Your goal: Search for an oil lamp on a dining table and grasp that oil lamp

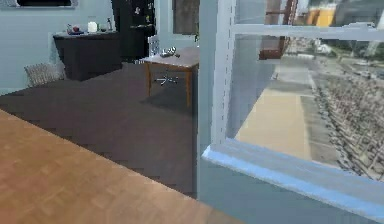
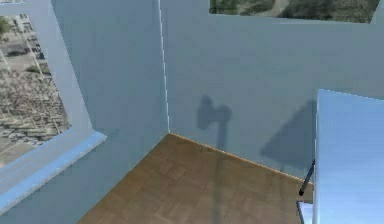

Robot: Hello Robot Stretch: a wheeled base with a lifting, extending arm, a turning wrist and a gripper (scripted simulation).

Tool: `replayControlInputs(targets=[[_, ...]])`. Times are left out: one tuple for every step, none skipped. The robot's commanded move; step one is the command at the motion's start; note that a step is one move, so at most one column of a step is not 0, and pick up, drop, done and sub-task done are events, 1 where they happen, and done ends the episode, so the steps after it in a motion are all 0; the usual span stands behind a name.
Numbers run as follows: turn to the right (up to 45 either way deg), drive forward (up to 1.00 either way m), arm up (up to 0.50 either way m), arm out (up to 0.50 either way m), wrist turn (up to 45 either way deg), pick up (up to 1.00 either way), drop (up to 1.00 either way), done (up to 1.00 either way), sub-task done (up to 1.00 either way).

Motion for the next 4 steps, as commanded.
replayControlInputs(targets=[[0.0,0.1,0.0,0.0,0.0,0.0,0.0,0.0,0.0],[-45.0,0.0,0.0,0.0,0.0,0.0,0.0,0.0,0.0],[-45.0,0.0,0.0,0.0,0.0,0.0,0.0,0.0,0.0],[-9.0,0.0,0.0,0.0,0.0,0.0,0.0,0.0,0.0]])
